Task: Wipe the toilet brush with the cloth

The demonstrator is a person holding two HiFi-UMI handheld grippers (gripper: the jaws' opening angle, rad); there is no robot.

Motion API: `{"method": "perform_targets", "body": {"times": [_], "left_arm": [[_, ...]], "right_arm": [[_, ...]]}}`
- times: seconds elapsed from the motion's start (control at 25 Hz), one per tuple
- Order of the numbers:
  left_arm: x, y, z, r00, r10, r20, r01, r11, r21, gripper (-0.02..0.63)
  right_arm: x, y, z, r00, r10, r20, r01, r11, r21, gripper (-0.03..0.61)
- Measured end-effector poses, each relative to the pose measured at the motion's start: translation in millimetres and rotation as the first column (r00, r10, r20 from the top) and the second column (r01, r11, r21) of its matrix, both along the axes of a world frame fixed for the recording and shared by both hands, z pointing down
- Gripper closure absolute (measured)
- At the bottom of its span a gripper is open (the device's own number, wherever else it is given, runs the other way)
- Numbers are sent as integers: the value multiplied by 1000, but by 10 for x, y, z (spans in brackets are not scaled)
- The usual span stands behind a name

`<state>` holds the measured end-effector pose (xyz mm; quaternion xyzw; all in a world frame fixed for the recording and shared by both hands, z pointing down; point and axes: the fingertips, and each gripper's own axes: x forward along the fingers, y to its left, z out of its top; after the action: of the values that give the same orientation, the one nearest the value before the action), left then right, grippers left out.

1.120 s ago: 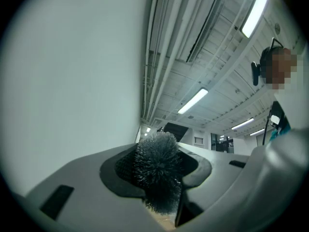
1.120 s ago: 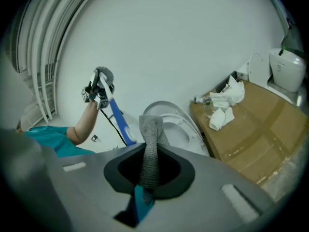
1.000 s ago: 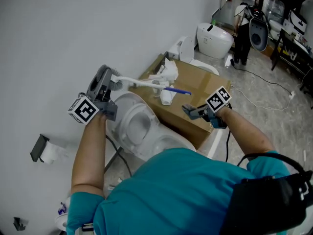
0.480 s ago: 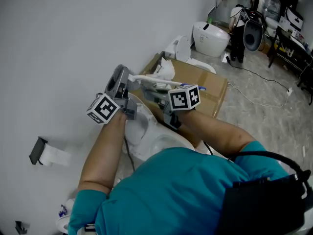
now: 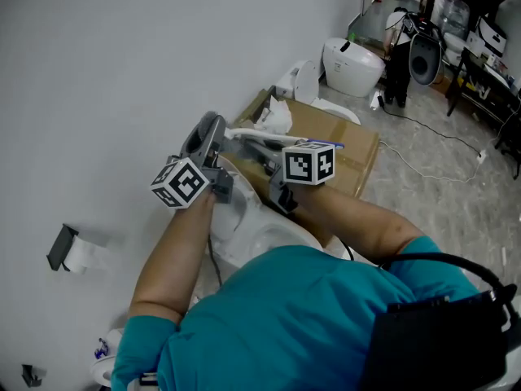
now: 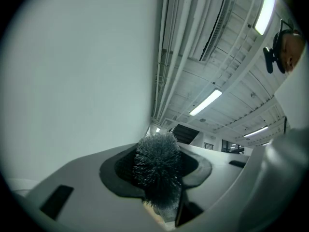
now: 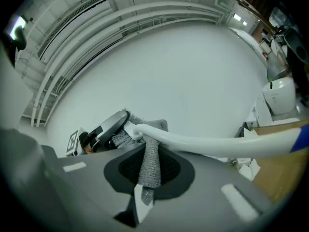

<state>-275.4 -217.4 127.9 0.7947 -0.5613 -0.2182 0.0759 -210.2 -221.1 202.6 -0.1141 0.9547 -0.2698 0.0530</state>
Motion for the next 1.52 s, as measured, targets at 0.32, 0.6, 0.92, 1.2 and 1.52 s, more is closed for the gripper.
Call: {"method": "perform_targets", "body": {"times": [0.32,0.6,0.92,1.2,1.52], "left_arm": [[44,-18,11,1000,16,8,-16,1000,2,443],[-34,-13,5,1000,11,-1,-11,1000,-2,443],[-106,-2,-2,1000,-6,0,6,1000,-4,445],[-175,11,-13,1000,-20,1,20,1000,-1,445],[-271,19,4,999,-37,5,37,999,-7,446]], "right_arm": [[152,-81,56,999,28,29,-28,999,-25,560],[275,-171,181,997,69,22,-68,996,-59,560],[419,-245,268,993,112,40,-107,988,-115,560],[528,-315,300,989,137,48,-130,983,-130,560],[666,-394,371,985,169,48,-159,975,-156,560]]}}
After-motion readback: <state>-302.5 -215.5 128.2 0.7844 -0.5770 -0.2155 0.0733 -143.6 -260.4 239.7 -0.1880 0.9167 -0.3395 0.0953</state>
